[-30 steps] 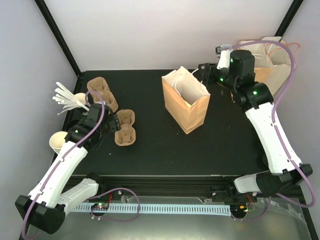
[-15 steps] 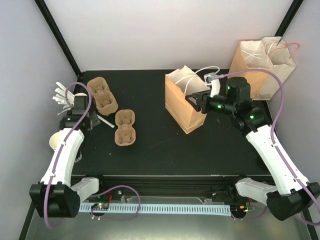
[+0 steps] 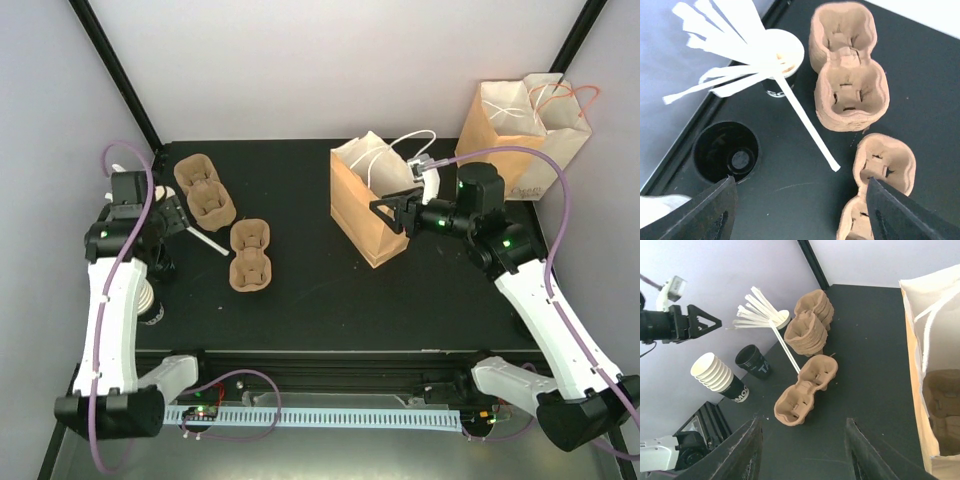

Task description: Pack the takeout coffee

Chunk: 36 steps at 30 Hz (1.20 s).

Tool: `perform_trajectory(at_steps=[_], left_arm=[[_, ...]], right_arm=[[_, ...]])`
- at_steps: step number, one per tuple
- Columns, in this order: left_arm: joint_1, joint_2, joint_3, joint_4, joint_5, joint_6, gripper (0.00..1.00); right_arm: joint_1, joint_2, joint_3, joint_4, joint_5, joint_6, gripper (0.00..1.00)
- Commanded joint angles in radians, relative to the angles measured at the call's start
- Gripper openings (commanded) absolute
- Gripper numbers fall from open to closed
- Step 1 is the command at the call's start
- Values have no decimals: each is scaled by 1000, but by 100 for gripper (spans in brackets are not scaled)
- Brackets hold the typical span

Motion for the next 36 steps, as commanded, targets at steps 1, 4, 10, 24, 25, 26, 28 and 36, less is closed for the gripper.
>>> perform_trajectory(at_steps=[1,4,10,24,25,26,28,36], left_arm=[[2,-104,62,-140,-115,-24,76],[8,-114,119,-240,-264,-142,86],[155,-96,94,-297,-139,-231,84],[300,-114,-150,-115,-50,-447,65],[300,-113,-162,-99,-53,-448,64],[302,-111,-172,-84,-59,-449,63],[301,-102,-184,-63,-80,-448,63],[304,-41,-189,-30,-125,-418,49]], right_arm=[[6,-36,-25,67,-49,24,48],[6,-41,-37,80,-75,39,48],[6,-48,-55,67,-132,57,48],[6,-71,-42,18,-161,64,48],[6,-72,-42,13,-154,62,48],[6,-73,-40,9,-152,61,48],[5,-73,-37,0,-152,61,48],[8,-73,-16,3,-176,57,48]])
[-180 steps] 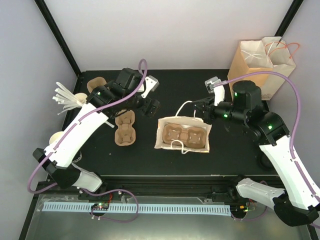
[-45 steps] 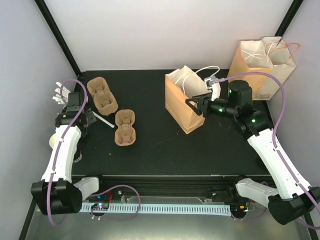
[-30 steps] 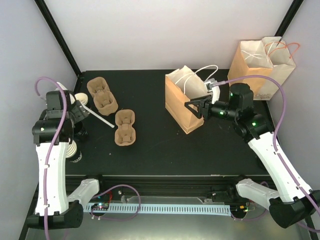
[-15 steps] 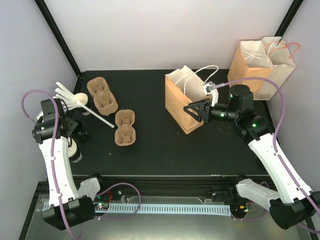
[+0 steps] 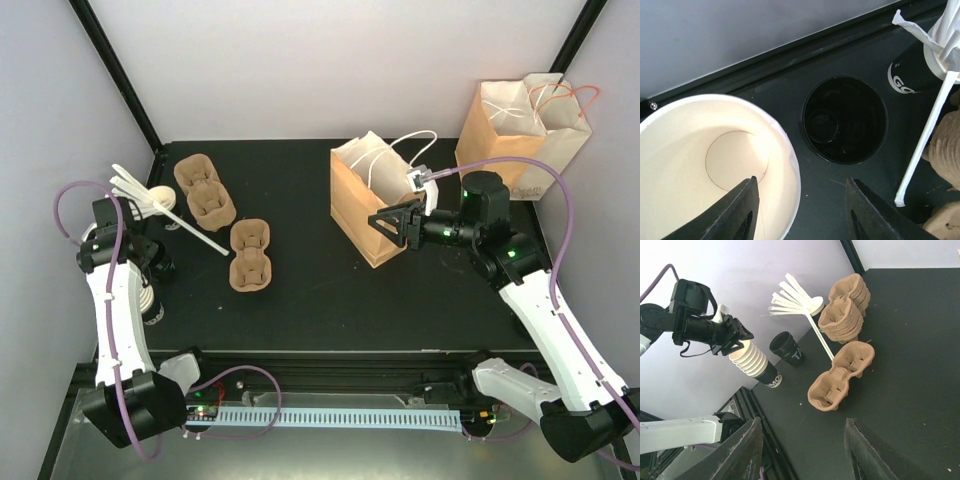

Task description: Pack the takeout coffee

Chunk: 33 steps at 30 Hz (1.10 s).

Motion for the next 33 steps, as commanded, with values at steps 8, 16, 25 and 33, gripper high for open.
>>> perform_trajectory(at_steps=[8,16,25,33], left_arm=[[14,42,8,45,-66,-18,31],[26,41,-4,50,-89,-25,29],[29,45,-47,107,-75,-10,27],[35,63,-15,70,-75,-37,2]], right_arm=[[6,-4,40,-1,-28,4,48],[6,-8,47,-8,-28,1,48],[6,-8,43,-9,-32,1,48],[6,-8,44,-9,-42,3,48]])
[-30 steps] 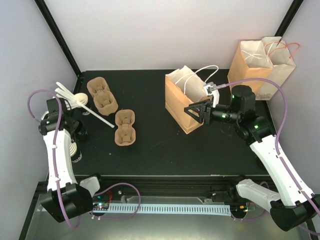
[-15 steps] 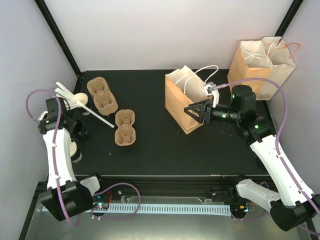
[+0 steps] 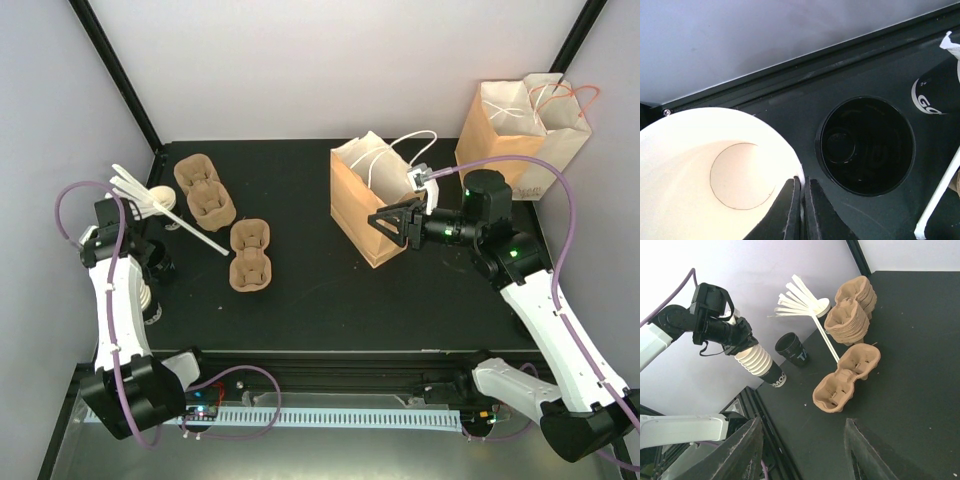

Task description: Pack the takeout coffee

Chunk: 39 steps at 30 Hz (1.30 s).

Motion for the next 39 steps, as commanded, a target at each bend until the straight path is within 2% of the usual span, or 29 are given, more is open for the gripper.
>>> perform_trajectory(at_steps=[1,9,17,19,22,25,29,32,35,39], left_arm=[[12,5,53,-27,-1,-25,2],[12,-20,183,-117,-2,-19,1],[12,-91,219,-137,0,-21,2],[12,-98,223,-152,4,-20,2],[12,-101,219,-180,2,-18,1],[12,-97,206,-209,4,-19,2],[12,-96,188,-247,14,-9,2],[12,-106,170,-272,22,-8,2],[12,-131,128,-262,73,8,1],[11,-149,81,-251,116,32,2]], right_arm=[[5,-8,24,-4,-23,3,48],[5,-6,24,-3,-26,0,48],[14,14,4,10,-40,9,48],[66,51,3,14,-33,3,47],[233,127,26,43,57,-12,47],[392,227,46,163,150,7,47],[525,389,110,330,225,14,48],[609,506,154,448,306,-55,50],[660,623,182,584,353,-130,56],[692,777,207,800,340,-189,75]])
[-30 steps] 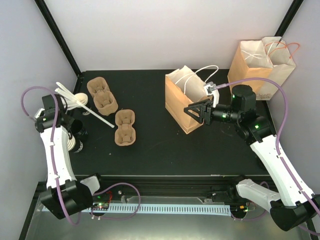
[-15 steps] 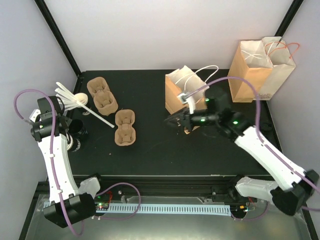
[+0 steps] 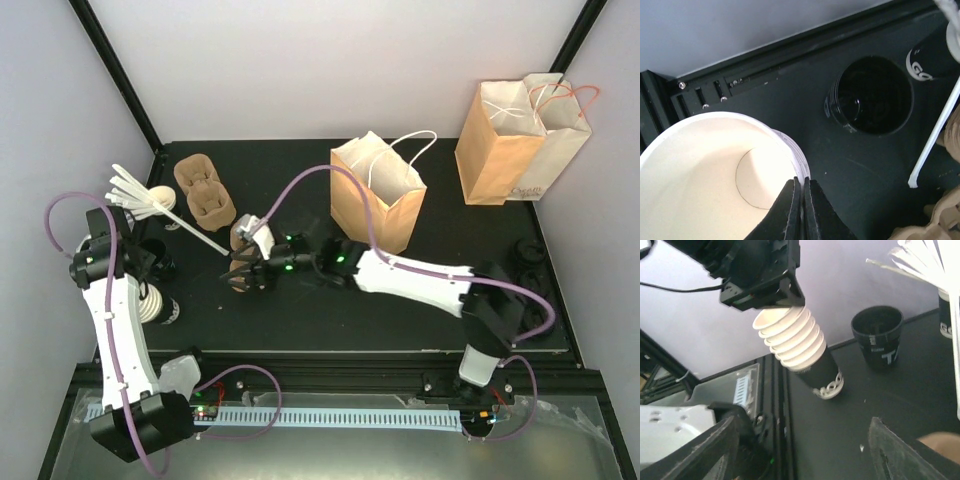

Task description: Pack the takeout coffee

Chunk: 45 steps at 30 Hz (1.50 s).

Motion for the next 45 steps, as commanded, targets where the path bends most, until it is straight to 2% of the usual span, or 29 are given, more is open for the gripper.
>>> perform_trajectory(at_steps=[1,8,15,19,23,32,38,45], left_arm=[[7,-29,-27,-20,56,36,2],[5,-30,-48,-29,111,37,2],[-7,-38,-76,-25,204,36,2],[-36,-36,-79,-15,239,38,2],[-109,-14,-66,-10,237,24,2],[-396,62,1,2,165,-48,2],[-429,73,25,7,154,-29,2],[-469,107,76,-34,156,-4,2]], right_arm=[[35,143,36,339,49,-116,76],[96,376,133,567,24,-251,92],[126,518,293,541,83,-286,94],[131,504,237,586,120,-328,97],[127,449,133,636,157,-355,98],[75,301,-140,776,164,-311,99],[69,321,-120,793,96,-255,100],[71,419,1,797,106,-205,100]])
